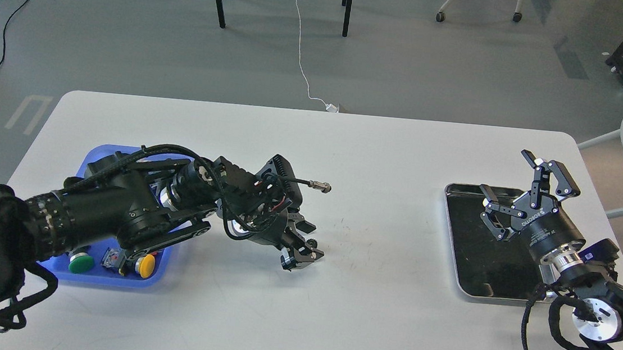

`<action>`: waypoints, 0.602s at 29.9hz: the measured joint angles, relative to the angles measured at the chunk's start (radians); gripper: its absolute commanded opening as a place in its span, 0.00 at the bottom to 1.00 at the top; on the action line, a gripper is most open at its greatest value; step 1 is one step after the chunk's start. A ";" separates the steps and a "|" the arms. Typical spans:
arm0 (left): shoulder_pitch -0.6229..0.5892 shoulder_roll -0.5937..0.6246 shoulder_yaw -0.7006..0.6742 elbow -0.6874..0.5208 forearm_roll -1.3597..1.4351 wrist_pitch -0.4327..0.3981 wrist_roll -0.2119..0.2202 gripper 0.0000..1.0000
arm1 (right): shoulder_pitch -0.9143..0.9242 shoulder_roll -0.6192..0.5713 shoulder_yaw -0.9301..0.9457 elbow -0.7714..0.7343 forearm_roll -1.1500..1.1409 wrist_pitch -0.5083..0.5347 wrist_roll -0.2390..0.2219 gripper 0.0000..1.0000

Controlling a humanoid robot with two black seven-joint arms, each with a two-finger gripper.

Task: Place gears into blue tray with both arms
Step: 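Lower the left gripper and grasp the second gear, then carry the gear with the left gripper over the blue tray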

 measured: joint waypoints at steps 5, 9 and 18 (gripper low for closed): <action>0.003 0.003 0.003 0.002 0.000 0.000 0.000 0.16 | 0.000 0.000 0.000 -0.001 0.000 0.000 0.000 0.98; 0.002 0.004 0.012 0.004 -0.001 0.002 0.000 0.13 | 0.000 0.000 0.000 -0.002 0.000 0.000 0.000 0.98; -0.017 0.101 -0.003 -0.047 0.000 0.026 0.000 0.14 | 0.000 0.000 0.000 -0.002 0.000 -0.001 0.000 0.98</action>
